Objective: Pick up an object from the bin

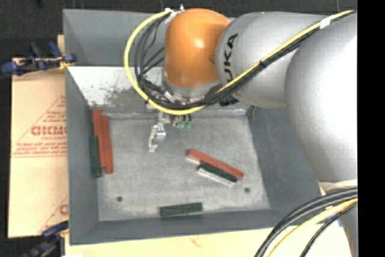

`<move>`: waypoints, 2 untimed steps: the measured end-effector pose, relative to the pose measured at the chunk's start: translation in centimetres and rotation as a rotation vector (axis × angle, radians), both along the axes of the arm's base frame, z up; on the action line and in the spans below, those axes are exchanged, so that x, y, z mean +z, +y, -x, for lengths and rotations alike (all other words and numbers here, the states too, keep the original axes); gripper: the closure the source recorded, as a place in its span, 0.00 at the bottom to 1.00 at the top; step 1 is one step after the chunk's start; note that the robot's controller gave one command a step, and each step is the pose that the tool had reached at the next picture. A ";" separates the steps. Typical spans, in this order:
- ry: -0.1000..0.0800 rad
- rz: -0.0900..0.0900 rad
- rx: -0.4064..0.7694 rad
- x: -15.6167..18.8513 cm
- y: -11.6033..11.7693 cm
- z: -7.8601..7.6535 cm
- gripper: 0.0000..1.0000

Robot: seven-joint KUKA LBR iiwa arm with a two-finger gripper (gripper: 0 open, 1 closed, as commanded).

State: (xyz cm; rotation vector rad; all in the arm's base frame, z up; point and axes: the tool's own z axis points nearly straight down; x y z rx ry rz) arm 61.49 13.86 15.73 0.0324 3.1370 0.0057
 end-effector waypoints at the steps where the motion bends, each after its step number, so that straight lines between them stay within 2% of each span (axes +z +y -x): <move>1: -0.005 0.004 -0.029 -0.9 -3.0 -1.7 0.00; 2: 0.001 -0.003 -0.024 -7.7 -6.0 -3.5 1.00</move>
Offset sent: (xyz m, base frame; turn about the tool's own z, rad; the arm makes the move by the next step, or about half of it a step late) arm 0.0300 -0.0619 -0.0873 0.0220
